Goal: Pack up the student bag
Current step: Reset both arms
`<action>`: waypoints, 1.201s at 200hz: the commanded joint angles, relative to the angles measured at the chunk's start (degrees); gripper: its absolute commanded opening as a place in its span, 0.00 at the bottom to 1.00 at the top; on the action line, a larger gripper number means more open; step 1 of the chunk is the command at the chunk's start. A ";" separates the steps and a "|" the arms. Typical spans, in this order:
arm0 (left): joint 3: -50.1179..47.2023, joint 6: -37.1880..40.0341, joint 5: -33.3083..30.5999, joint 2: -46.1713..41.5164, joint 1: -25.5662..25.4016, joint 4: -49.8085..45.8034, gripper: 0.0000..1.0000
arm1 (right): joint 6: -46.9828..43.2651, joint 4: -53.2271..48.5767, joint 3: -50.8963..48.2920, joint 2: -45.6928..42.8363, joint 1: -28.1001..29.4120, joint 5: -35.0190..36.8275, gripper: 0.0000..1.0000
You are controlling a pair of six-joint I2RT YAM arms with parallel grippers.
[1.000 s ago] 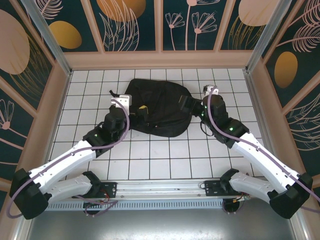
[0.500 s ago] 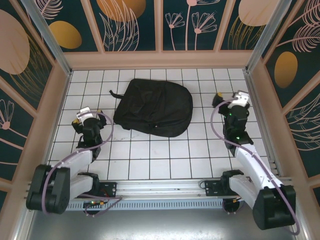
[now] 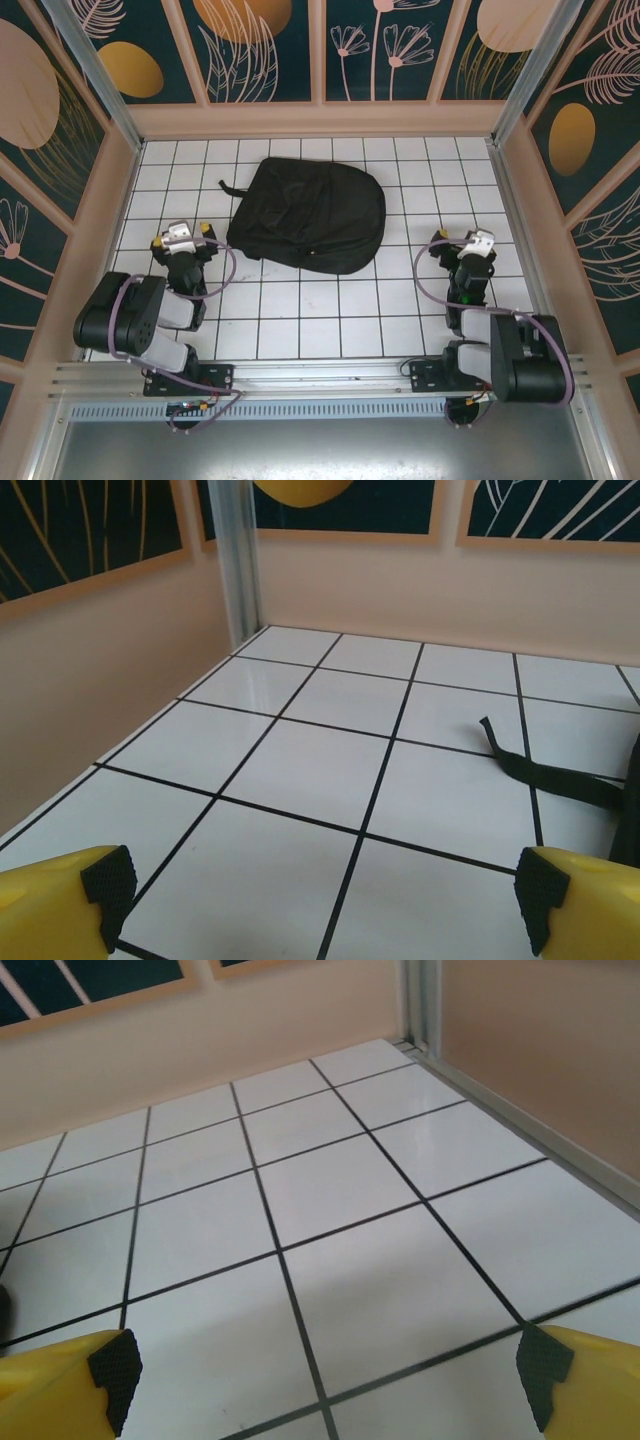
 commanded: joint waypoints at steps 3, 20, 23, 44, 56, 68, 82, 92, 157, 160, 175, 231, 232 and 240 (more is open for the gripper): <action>3.89 0.27 2.72 0.13 1.58 1.19 0.99 | -4.27 14.53 1.67 4.52 -0.37 -7.65 0.99; 4.92 -1.03 3.96 -0.08 2.90 -1.24 0.99 | -4.94 23.06 0.82 11.33 -0.62 -7.81 0.99; 5.00 -1.11 4.01 -0.02 2.91 -1.34 0.99 | -4.94 24.33 0.76 12.60 -0.62 -7.82 0.99; 5.34 -1.21 4.73 -0.07 3.24 -2.09 0.99 | -5.55 26.82 2.92 17.92 -0.64 -10.29 0.99; 5.61 -1.54 6.19 -0.11 3.90 -2.78 0.99 | -6.05 16.61 8.00 17.63 -0.97 -12.35 0.99; 5.71 -1.66 6.77 -0.17 4.19 -3.02 0.99 | -5.47 10.10 10.62 17.16 -1.42 -12.46 0.99; 5.67 -1.66 6.74 -0.18 4.20 -3.11 0.99 | -4.95 10.62 10.22 17.31 -1.65 -11.71 0.99; 5.72 -1.67 6.74 -0.18 4.21 -3.08 0.99 | -5.12 11.75 9.95 17.70 -1.38 -11.26 0.99; 5.63 -1.75 6.84 -0.33 4.28 -3.07 0.99 | -4.74 11.92 9.82 17.61 -0.59 -8.36 0.99; 5.63 -1.75 6.85 -0.36 4.30 -3.07 0.99 | -4.68 11.95 9.74 17.52 -0.59 -7.61 0.99; 5.47 -1.67 6.83 -0.44 4.28 -2.82 0.99 | -4.63 12.04 9.72 17.61 -0.50 -7.28 0.99; 5.00 -1.57 6.74 -0.55 4.28 -2.25 0.99 | -4.85 11.95 9.83 17.61 -0.37 -6.97 0.99; 5.01 -1.57 6.74 -0.59 4.28 -2.26 0.99 | -4.90 11.95 9.82 17.61 -0.30 -6.95 0.99; 5.10 -1.57 6.74 -0.60 4.28 -2.24 0.99 | -5.22 11.82 9.89 17.69 0.01 -6.56 0.99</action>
